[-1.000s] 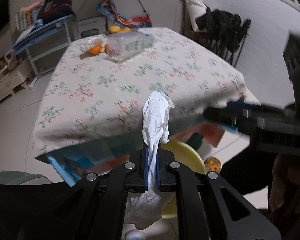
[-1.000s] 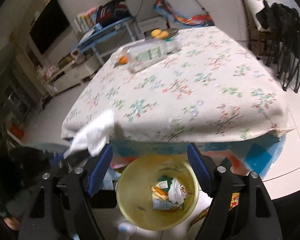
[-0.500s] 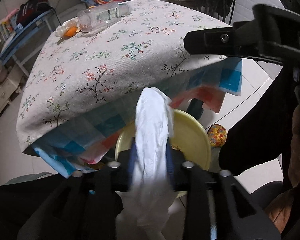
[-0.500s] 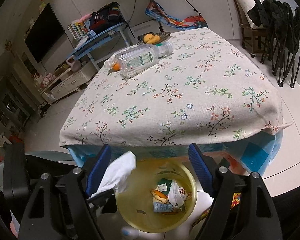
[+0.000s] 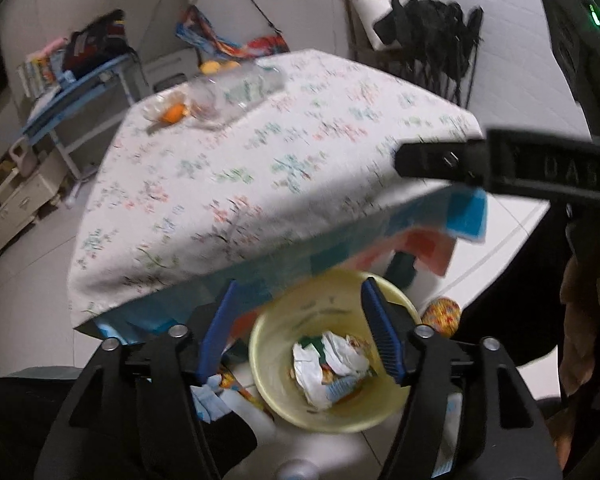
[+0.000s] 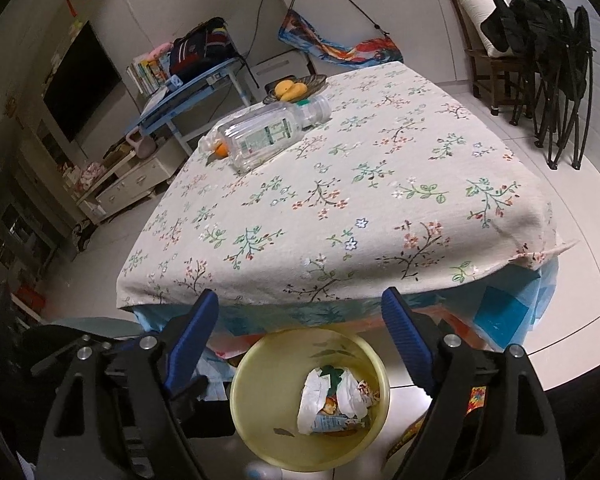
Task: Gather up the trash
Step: 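Raise both tools from the basin back over the table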
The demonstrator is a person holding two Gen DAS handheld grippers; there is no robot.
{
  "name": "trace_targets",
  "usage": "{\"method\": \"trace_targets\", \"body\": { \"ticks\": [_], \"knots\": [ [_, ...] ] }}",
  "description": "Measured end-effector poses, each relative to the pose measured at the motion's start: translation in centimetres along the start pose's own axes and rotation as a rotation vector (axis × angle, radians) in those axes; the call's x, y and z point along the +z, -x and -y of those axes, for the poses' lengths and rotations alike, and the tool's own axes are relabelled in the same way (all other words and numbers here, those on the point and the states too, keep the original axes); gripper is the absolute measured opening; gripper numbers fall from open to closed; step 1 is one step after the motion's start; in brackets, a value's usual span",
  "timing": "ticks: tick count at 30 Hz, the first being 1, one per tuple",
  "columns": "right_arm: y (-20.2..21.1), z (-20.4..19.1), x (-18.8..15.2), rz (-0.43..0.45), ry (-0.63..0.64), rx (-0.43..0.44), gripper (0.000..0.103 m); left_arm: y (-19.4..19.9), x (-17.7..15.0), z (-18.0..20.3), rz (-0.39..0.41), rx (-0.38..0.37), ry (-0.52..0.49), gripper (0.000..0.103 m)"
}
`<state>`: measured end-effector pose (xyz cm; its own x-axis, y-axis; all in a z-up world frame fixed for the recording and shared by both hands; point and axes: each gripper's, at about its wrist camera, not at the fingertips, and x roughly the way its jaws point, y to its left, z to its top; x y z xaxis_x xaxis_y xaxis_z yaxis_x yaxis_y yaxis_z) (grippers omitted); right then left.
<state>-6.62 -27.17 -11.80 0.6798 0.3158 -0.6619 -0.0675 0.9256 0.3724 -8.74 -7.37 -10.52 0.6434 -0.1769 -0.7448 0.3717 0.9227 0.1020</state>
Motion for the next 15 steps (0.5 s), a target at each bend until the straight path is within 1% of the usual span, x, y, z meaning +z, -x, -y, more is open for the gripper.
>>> {"method": "trace_targets", "body": {
  "ticks": [4,8,12,15],
  "knots": [
    [0.0,0.1,0.1,0.009,-0.008,-0.01,0.081,0.5,0.5,-1.3,0.041,0.048,0.067,0.07],
    [-0.1,0.0,0.1,0.006,0.0,-0.009,0.082,1.5,1.2,-3.6,0.089,0.093,0.172,0.075],
    [-0.1,-0.6,0.1,0.009,0.018,-0.009,0.082,2.5,1.5,-6.0,0.144,0.156,0.267,0.081],
    [-0.1,-1.0,0.0,0.015,0.029,-0.006,0.082,2.5,1.5,-7.3,0.139,0.175,0.328,0.082]
  ]
}}
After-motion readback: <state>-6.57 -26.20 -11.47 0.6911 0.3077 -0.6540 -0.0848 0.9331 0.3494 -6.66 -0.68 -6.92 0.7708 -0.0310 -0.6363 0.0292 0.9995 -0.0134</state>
